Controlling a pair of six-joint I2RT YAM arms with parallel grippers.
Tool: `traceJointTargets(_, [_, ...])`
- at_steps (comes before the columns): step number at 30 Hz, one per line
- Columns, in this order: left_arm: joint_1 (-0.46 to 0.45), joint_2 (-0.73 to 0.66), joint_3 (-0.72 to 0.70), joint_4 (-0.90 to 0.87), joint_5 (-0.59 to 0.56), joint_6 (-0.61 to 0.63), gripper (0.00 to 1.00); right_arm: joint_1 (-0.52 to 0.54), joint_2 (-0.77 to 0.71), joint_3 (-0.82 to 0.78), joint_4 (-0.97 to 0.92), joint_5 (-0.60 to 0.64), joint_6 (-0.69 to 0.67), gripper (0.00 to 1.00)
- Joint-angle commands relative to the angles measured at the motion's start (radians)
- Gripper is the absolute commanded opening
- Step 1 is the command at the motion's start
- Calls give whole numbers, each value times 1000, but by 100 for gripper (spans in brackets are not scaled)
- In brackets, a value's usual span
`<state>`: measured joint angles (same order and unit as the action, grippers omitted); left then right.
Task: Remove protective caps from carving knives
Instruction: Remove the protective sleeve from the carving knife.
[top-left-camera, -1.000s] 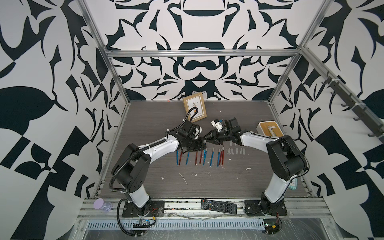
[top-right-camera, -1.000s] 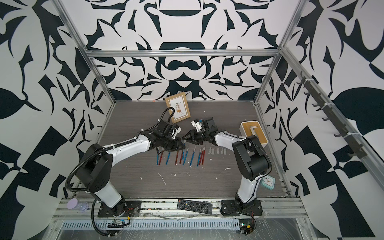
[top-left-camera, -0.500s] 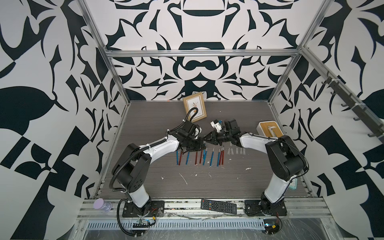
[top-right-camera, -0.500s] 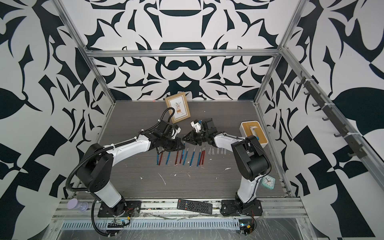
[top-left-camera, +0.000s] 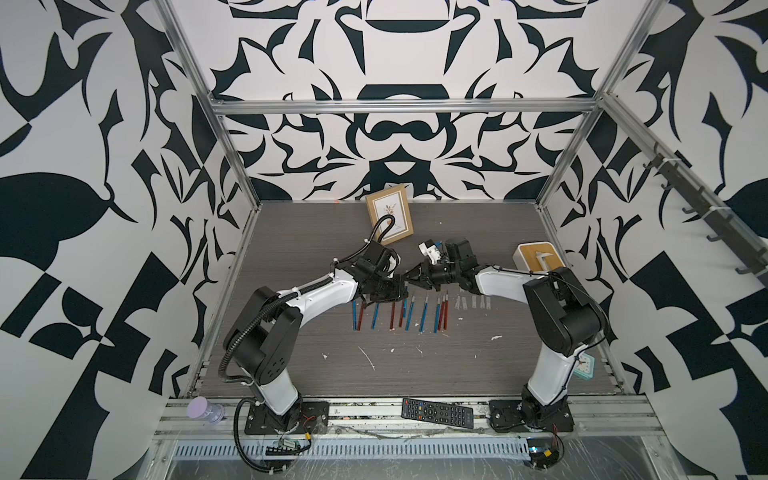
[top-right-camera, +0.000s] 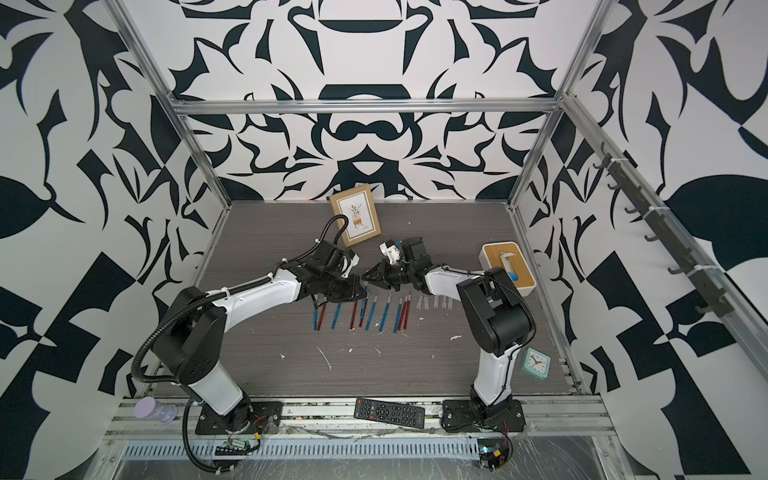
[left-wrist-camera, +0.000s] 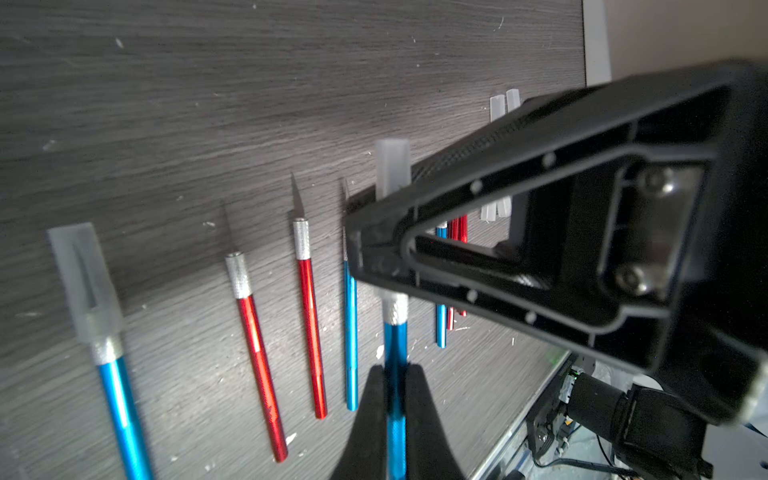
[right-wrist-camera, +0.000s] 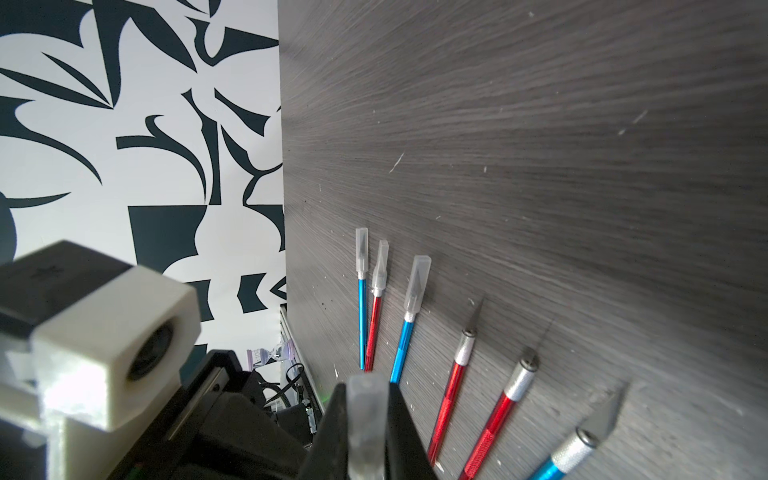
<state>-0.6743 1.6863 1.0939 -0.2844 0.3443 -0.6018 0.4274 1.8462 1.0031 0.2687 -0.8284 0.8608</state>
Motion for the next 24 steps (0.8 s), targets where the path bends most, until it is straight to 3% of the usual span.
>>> traceJointTargets(1, [-1, 5, 17, -33, 10, 17, 0, -12, -3, 47, 37, 9, 4, 15])
traceJointTargets(24, [-1, 13, 23, -57, 11, 29, 0, -132, 3, 116, -28, 59, -44, 16])
